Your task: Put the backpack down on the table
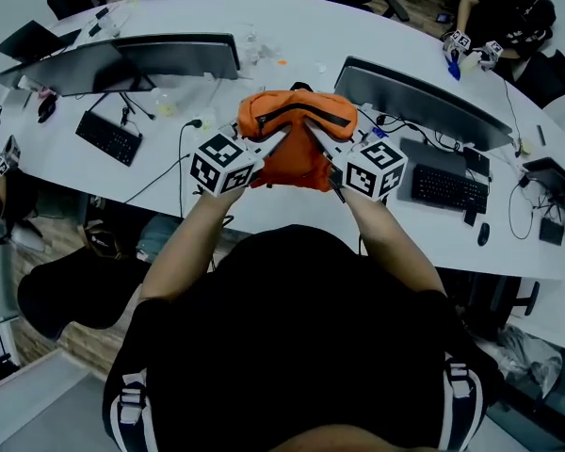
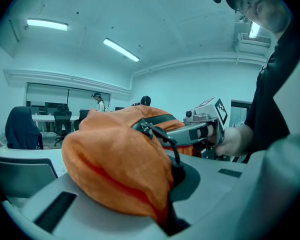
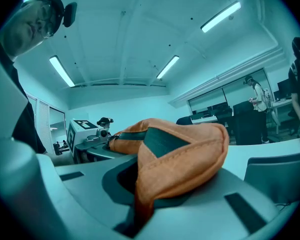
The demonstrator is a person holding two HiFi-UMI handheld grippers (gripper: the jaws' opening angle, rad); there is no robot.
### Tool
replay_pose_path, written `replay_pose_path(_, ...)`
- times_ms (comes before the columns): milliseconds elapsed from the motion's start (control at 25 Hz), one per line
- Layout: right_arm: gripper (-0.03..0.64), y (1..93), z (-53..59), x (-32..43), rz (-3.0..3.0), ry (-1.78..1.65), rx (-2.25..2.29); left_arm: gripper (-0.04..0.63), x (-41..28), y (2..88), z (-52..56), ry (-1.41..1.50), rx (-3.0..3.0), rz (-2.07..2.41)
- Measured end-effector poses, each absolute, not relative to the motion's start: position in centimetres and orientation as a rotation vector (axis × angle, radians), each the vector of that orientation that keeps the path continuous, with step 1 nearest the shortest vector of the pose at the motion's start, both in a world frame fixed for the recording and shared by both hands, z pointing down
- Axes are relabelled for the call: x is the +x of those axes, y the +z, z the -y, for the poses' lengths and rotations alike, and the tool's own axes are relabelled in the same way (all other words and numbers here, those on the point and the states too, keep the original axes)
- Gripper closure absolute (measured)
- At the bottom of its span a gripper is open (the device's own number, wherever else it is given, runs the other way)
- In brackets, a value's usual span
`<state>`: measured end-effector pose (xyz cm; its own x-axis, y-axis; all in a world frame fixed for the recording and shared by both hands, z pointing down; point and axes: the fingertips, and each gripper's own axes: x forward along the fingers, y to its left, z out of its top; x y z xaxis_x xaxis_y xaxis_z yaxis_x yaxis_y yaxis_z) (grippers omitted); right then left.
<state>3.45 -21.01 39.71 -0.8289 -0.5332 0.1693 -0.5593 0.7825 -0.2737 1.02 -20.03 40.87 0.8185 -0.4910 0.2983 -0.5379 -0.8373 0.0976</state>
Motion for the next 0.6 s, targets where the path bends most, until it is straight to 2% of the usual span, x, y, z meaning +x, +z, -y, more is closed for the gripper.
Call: replay_pose_path(600, 0.580, 41.1, 24.0, 4.0, 2.937, 0.547, 0.730, 0.548, 1.7, 42.1, 22.9, 0.449, 2.751, 0.907)
